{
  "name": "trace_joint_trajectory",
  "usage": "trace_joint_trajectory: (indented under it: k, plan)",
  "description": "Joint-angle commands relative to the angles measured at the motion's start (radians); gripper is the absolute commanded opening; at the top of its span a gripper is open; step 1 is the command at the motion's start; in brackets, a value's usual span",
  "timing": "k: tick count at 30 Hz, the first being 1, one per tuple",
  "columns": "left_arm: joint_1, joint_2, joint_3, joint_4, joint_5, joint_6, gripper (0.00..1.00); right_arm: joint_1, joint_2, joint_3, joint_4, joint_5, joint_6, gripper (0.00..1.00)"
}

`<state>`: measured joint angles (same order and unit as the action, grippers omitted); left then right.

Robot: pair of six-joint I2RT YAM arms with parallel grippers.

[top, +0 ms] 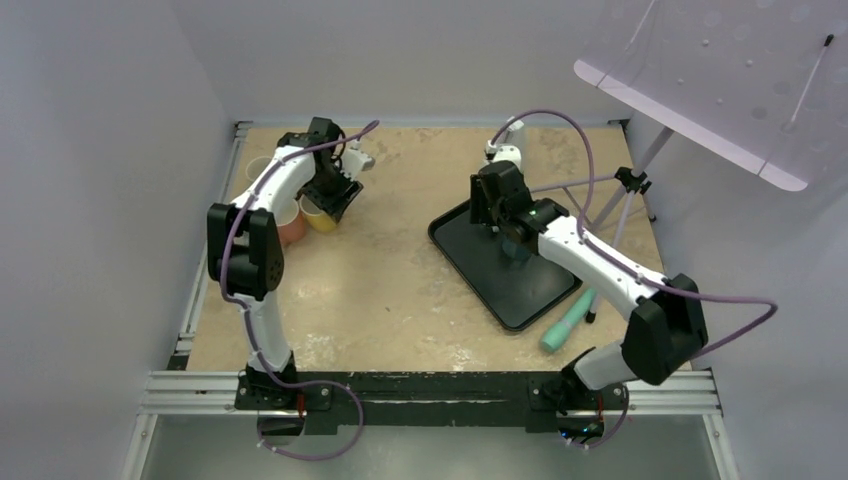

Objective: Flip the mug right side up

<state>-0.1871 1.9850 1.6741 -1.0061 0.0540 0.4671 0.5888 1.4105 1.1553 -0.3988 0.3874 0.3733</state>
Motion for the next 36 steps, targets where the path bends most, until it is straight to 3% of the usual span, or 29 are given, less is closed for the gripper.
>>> trace_joint_trajectory:
  k: [1, 16, 26, 28, 31, 36]
  plan:
    - [0.005, -0.164, 0.048, -0.033, 0.101, 0.000, 0.60, -0.021, 0.078, 0.011, 0.054, 0.107, -0.029, 0.57]
    - [0.005, -0.480, -0.045, -0.091, 0.322, -0.077, 0.64, -0.111, 0.313, 0.024, 0.194, 0.091, -0.038, 0.49]
    - [0.005, -0.505, -0.052, -0.099, 0.366, -0.098, 0.64, -0.140, 0.417, 0.040, 0.247, 0.060, -0.013, 0.39]
    - [0.005, -0.506, -0.054, -0.100, 0.368, -0.099, 0.64, -0.146, 0.437, 0.040, 0.244, 0.054, -0.008, 0.30]
    - [0.005, -0.504, -0.053, -0.103, 0.367, -0.099, 0.64, -0.148, 0.444, 0.036, 0.234, 0.050, 0.000, 0.00]
    - [0.005, -0.518, -0.056, -0.118, 0.413, -0.110, 0.67, -0.146, 0.371, 0.016, 0.224, 0.007, -0.006, 0.00]
